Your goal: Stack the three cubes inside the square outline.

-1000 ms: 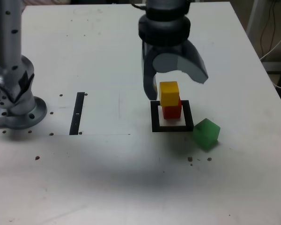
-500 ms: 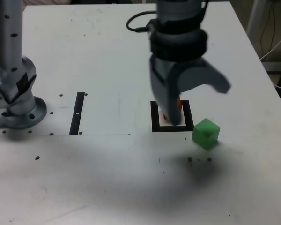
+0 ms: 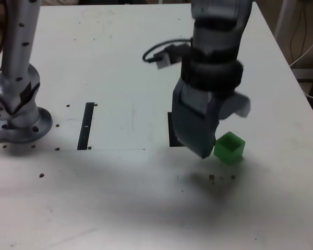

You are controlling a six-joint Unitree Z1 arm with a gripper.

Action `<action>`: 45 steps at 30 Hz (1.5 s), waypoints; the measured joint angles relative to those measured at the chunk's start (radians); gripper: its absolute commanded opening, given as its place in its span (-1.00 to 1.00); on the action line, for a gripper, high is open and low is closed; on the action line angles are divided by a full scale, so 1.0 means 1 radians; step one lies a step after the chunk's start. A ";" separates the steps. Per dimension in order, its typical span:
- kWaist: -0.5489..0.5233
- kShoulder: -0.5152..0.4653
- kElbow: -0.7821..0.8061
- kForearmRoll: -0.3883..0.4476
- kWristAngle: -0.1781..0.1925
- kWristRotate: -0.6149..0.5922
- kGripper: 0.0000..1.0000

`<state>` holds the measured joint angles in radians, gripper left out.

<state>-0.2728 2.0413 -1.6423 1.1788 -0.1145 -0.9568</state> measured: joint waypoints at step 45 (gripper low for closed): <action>0.078 0.157 0.007 -0.147 0.053 0.016 0.71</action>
<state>-0.1945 2.1979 -1.6350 1.0317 -0.0614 -0.9410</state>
